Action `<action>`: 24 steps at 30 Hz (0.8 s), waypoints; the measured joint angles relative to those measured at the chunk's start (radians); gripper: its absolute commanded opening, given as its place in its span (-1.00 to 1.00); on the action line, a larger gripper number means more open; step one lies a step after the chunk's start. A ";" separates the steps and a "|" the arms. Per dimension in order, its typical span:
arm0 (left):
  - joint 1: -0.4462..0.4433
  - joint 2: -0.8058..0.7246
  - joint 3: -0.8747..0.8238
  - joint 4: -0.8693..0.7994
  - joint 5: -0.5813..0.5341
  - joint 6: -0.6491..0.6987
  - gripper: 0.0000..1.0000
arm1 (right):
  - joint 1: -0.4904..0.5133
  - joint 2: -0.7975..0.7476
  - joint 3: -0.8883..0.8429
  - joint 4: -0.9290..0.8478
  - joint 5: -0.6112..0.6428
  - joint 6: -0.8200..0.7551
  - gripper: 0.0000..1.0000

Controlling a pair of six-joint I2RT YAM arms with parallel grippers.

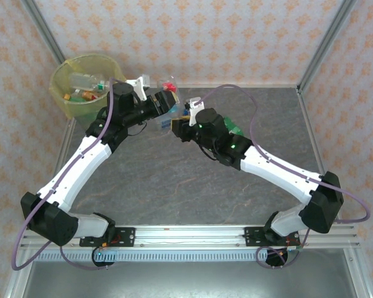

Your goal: Put the plastic bottles in the bin

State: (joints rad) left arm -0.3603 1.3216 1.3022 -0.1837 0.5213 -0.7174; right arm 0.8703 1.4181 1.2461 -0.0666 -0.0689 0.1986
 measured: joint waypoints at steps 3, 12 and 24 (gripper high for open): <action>-0.004 0.001 0.000 0.010 -0.001 -0.007 0.07 | 0.001 -0.006 0.000 0.001 0.000 0.003 -0.38; -0.005 0.001 0.013 0.001 -0.028 -0.005 -0.03 | 0.001 -0.016 0.000 0.007 0.001 0.016 0.99; 0.257 0.000 0.158 -0.118 -0.031 0.016 -0.04 | 0.000 -0.053 -0.021 0.016 0.021 0.018 0.99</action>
State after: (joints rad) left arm -0.1032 1.3220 1.4597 -0.3019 0.4908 -0.7013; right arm 0.8707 1.3651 1.2251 -0.0505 -0.0479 0.2161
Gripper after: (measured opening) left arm 0.483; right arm 0.995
